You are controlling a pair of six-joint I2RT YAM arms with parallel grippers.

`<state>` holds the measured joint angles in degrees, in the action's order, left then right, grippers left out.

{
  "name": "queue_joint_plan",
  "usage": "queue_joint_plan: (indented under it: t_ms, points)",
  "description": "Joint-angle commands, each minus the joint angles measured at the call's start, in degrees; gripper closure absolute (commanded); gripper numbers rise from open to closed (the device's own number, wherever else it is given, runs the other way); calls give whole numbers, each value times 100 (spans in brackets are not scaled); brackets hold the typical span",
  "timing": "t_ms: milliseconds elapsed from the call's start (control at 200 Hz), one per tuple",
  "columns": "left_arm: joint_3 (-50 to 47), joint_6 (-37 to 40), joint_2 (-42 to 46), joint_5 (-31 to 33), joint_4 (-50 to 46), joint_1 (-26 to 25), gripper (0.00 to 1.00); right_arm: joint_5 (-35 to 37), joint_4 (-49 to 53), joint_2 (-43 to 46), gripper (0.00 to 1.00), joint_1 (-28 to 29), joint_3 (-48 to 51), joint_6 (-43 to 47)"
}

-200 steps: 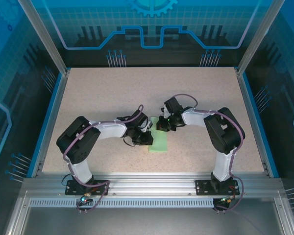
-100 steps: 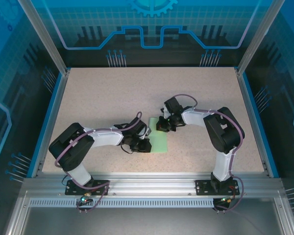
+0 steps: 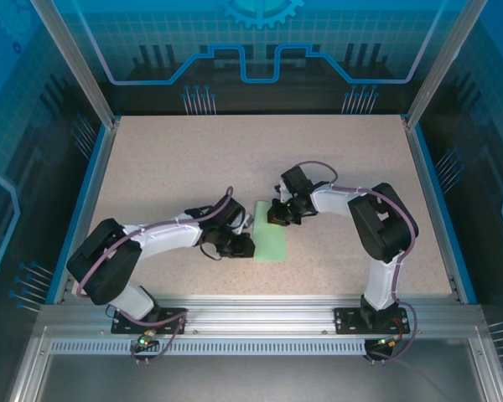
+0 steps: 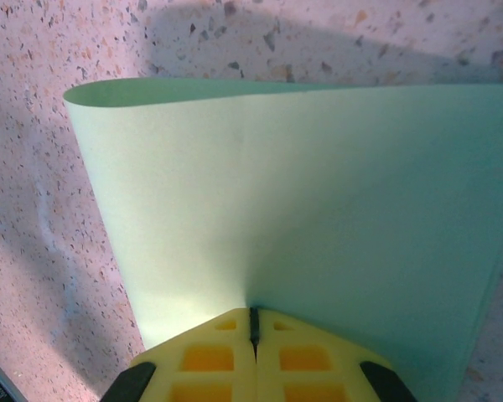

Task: Fold a paper plane with a square sheet of paper (fold left side to right side)
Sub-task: First fold the square sheet of paper in half at the center of the table, then hold the square sheet of paper at the center of the table.

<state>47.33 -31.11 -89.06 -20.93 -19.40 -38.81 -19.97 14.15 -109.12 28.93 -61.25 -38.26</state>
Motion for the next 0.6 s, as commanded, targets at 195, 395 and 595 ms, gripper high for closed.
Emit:
queue_joint_plan:
  t_ms: [195, 395, 595]
  points:
    - [1110, 369, -1095, -275, -33, 160, 82, 494, 519, -283, 100, -88, 87, 143]
    - [1314, 332, -1639, -383, 139, 147, 82, 423, 448, -259, 100, -58, 63, 147]
    - [1171, 168, -1797, -434, 282, 101, 82, 348, 321, -162, 99, -45, 41, 178]
